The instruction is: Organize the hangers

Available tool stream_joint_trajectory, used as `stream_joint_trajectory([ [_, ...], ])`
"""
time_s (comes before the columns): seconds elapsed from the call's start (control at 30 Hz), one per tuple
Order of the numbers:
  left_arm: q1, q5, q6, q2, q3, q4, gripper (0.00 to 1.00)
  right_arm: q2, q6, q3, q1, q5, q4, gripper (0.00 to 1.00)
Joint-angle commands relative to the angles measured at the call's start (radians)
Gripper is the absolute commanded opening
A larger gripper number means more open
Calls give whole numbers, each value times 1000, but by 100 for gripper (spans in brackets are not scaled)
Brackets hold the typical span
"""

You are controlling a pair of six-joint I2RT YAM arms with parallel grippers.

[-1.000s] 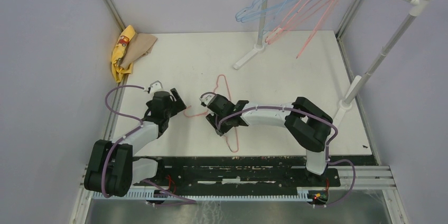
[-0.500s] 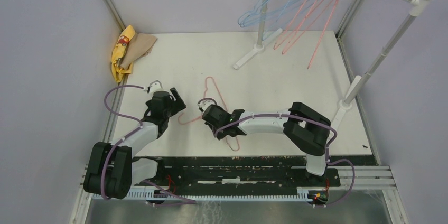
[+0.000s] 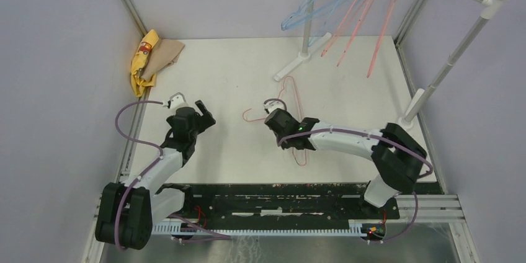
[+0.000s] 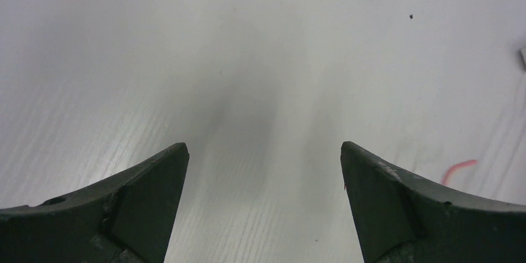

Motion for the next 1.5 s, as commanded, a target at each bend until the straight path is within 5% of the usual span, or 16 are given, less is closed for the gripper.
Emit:
stream_joint_trajectory([
  [0.0,6,-74,-3,-73,-7,10,99,-253,-40,-42,-63,-52,-44,1],
  [0.4,7,-27,-12,-26,-2,30,99,-527,-3,127,-91,-567,-51,1],
  [0.77,6,6,-11,-37,0,33,99,-711,-81,308,-127,-191,-135,1],
  [1.07,6,16,-6,-35,0,33,99,-758,-101,325,-350,-178,-173,1],
  [1.47,5,37,-13,4,4,57,99,-867,-136,391,-367,-99,-281,1],
])
